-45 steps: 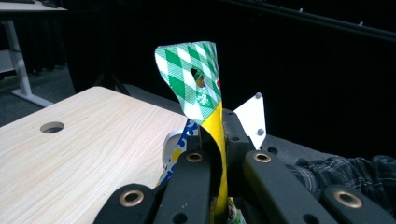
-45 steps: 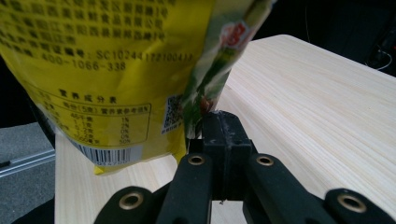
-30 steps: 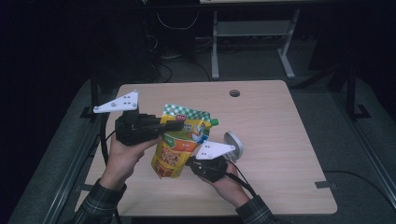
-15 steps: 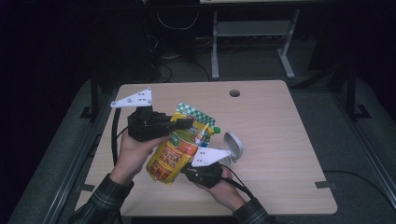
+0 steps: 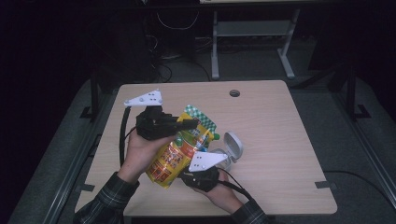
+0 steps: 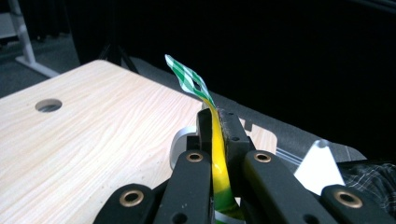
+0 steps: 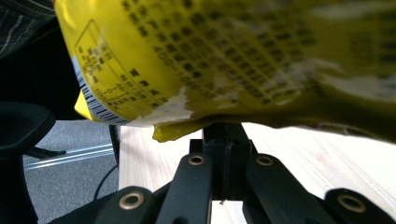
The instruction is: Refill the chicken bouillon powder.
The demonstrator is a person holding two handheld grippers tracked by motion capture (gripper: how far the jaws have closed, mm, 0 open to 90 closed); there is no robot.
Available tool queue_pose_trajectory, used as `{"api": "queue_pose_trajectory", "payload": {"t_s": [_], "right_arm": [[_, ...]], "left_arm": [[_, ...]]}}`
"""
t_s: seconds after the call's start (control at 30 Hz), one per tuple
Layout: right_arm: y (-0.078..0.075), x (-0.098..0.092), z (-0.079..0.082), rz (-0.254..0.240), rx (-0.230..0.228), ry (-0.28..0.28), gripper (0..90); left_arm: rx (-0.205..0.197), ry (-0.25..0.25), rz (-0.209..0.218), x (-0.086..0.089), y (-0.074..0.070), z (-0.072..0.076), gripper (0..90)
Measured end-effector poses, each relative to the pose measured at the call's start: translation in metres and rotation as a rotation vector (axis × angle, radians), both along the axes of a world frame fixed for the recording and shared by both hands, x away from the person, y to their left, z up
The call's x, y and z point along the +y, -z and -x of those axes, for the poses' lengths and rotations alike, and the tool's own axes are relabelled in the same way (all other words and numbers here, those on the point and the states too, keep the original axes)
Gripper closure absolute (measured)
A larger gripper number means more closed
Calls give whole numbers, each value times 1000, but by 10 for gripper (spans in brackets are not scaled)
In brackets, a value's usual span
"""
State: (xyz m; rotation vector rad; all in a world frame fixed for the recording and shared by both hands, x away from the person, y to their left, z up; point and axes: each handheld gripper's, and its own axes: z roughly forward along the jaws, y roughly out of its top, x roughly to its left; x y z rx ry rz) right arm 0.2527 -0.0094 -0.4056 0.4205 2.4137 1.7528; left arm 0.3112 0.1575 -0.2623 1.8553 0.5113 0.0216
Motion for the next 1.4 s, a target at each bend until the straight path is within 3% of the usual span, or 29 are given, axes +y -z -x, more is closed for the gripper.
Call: {"api": "queue_pose_trajectory", "payload": {"t_s": [0.3,0.43,0.6,1.4], "right_arm": [[2,2,4,-7,-21,-24,900],[2,1,5,-15,-31,-31,900],[5,1,7,-21,-27,-36,900],[8,5,10,-38,-7,-37,900]], "left_arm": [[35,-35,-67,-10,5,-8,900],[53,-32,-92,-17,7,-12,900],[64,-6,-155,-26,9,-12,900],[148,20,-244,-38,16,-23,900]]}}
